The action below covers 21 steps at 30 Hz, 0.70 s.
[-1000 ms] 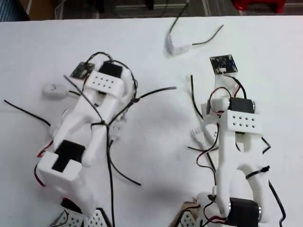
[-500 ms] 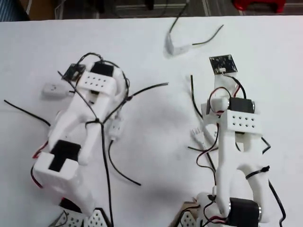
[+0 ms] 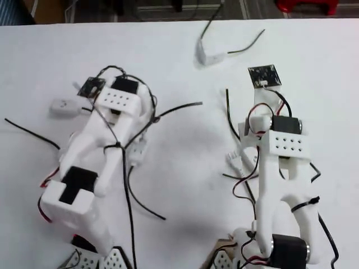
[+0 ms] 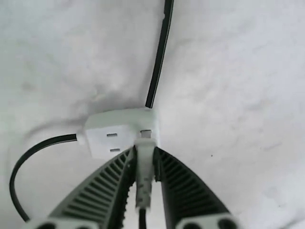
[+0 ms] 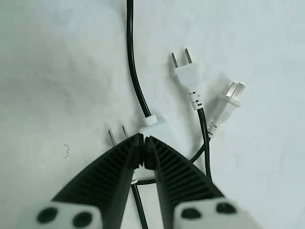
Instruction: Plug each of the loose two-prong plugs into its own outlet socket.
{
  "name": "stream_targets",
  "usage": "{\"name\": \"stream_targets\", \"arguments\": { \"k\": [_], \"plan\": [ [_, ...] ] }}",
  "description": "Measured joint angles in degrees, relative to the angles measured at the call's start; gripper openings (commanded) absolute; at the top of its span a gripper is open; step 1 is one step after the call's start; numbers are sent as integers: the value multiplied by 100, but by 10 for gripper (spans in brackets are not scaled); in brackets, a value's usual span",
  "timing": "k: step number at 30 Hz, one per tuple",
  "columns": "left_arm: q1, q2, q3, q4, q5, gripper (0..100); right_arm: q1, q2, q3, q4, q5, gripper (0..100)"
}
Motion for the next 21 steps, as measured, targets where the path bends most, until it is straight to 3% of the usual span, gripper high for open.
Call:
{"name": "stream_targets", "arguments": {
  "k": [14,21],
  "plan": [
    [-62,308,211,-141,-9,24,0,0,0,0,0,18],
    [-264,1108,9,-466,-826,40,0,0,0,0,0,18]
  ]
}}
